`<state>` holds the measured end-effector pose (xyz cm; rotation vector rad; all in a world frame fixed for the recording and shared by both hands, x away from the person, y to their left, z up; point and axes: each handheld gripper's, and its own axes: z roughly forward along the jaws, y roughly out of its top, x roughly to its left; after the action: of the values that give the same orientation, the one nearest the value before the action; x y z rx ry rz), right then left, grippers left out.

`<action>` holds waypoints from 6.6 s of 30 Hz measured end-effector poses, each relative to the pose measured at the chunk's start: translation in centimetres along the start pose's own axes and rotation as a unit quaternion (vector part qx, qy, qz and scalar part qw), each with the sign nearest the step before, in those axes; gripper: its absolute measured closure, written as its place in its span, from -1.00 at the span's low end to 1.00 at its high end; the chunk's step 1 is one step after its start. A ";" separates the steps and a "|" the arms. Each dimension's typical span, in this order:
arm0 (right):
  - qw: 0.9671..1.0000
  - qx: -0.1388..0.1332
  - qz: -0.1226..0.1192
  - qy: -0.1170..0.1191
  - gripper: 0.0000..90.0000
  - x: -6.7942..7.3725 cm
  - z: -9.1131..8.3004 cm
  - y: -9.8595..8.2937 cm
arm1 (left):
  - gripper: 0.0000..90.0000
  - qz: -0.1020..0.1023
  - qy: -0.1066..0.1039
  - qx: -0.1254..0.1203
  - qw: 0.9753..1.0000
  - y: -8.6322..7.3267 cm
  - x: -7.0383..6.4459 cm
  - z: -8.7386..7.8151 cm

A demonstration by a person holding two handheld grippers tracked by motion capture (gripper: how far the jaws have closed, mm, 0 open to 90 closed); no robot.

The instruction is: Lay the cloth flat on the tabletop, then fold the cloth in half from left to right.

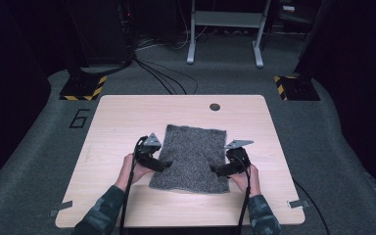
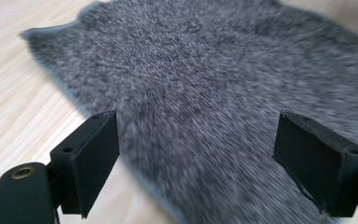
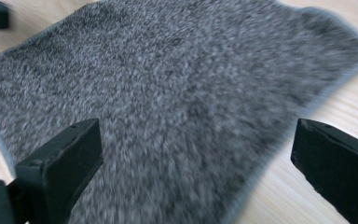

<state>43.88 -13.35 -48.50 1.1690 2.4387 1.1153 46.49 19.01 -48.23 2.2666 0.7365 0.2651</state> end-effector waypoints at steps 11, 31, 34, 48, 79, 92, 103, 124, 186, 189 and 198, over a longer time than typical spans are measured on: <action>0.998 0.058 -0.014 -0.003 -0.98 0.4 3.8 -0.6 | -0.72 -0.002 0.003 0.044 0.999 -1.4 -0.3 3.2; 0.996 0.067 -0.058 -0.034 -1.00 1.5 3.8 -1.5 | -0.83 -0.019 0.042 0.033 0.998 -4.0 -3.2 1.6; 0.996 0.066 -0.057 -0.034 -1.00 1.7 3.6 -1.8 | -0.84 -0.022 0.044 0.036 0.998 -4.0 -3.4 1.5; 0.998 0.045 -0.043 -0.023 -0.98 1.7 2.3 -1.8 | -0.88 -0.041 0.035 0.002 0.999 -3.8 -3.0 0.0; 0.992 0.033 -0.107 0.053 -0.89 12.5 3.1 1.0 | -0.80 -0.100 0.058 0.002 0.993 -0.6 6.2 -0.1; 0.984 0.037 -0.157 0.082 -0.62 17.8 5.7 1.6 | -0.61 -0.099 0.066 0.007 0.993 1.3 8.0 1.5; 0.973 0.046 -0.207 0.093 0.12 21.6 8.5 2.0 | -0.22 -0.082 0.075 0.013 0.994 1.6 8.5 3.2; 0.975 0.051 -0.196 0.089 0.93 21.7 9.3 1.3 | 0.93 -0.055 0.093 0.015 0.994 2.0 8.0 4.9; 0.983 -0.109 -0.123 0.080 0.94 18.1 -0.7 2.7 | 0.95 -0.065 0.127 0.043 0.989 9.6 7.7 0.6; 0.985 -0.107 -0.116 0.075 0.94 17.6 -1.0 2.4 | 0.95 -0.066 0.121 0.043 0.989 10.1 7.5 1.0; 0.989 -0.102 -0.092 0.055 0.94 15.6 -1.9 0.8 | 0.95 -0.059 0.113 0.039 0.991 11.6 6.6 2.9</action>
<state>33.11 -2.52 -44.72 0.8234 2.3841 1.3653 57.95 14.48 -42.32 2.2783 1.0115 0.4491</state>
